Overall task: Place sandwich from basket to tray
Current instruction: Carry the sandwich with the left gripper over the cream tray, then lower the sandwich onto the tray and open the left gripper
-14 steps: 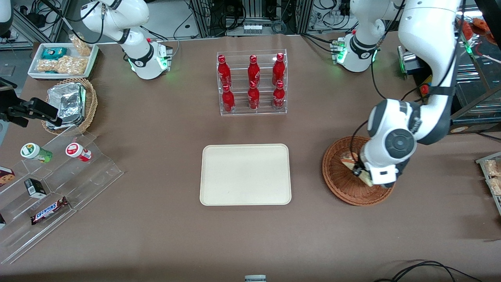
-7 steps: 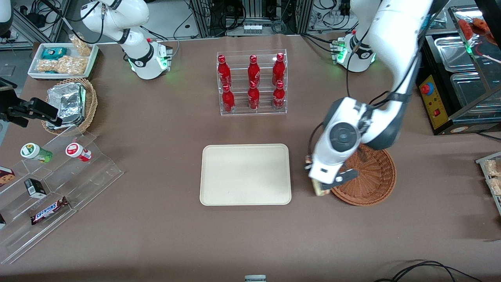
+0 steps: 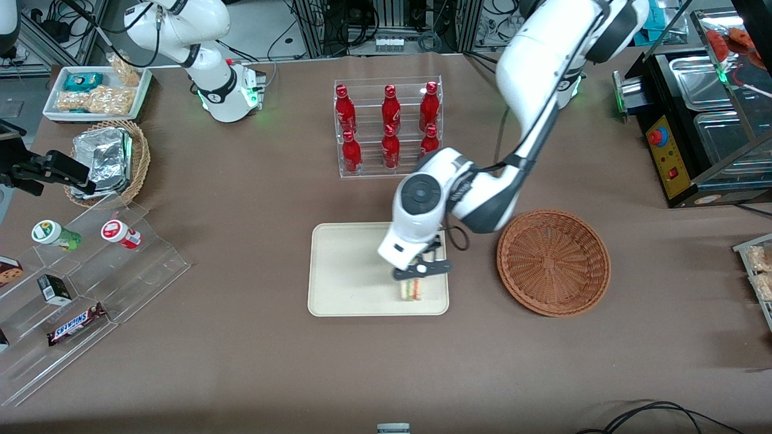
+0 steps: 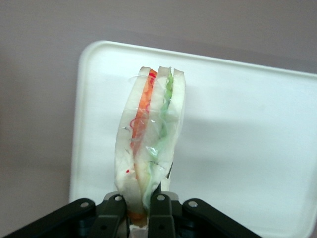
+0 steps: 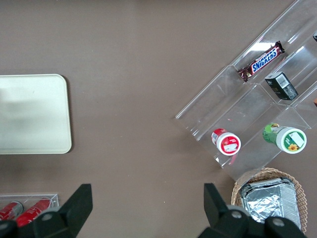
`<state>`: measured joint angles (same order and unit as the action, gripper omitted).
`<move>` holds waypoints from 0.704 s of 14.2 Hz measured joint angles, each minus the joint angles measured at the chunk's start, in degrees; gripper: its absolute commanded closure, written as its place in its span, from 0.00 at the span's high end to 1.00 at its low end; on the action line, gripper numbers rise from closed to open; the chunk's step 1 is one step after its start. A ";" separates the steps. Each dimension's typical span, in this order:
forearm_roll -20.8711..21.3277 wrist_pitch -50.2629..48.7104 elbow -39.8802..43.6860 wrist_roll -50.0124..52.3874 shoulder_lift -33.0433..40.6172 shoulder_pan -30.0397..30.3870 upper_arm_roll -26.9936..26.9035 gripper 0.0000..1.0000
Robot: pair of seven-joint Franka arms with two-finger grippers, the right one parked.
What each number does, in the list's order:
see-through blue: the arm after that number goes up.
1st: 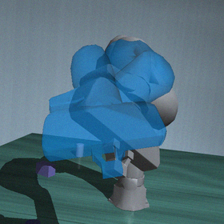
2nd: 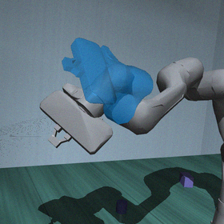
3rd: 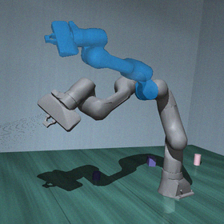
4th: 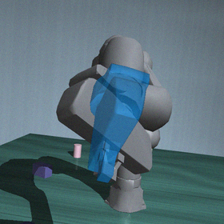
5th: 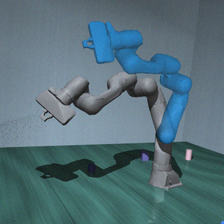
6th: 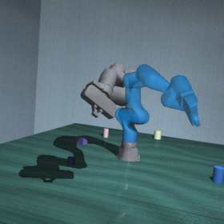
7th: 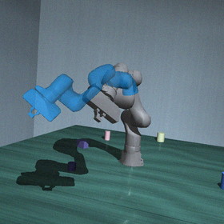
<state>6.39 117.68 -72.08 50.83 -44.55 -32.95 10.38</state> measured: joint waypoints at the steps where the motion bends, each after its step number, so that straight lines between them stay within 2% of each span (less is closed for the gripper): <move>1: 0.07 -0.01 1.29 0.30 -1.04 -1.19 -0.03 0.00; 8: 0.33 0.78 8.97 4.31 -9.30 -5.68 -0.20 0.00; 9: 0.35 1.16 9.44 4.33 -9.87 -5.73 -0.20 0.01; 10: 0.41 1.35 9.65 4.33 -10.24 -5.73 -0.22 0.08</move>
<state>6.80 119.03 -62.43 55.16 -54.79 -38.68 10.16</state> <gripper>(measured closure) 0.863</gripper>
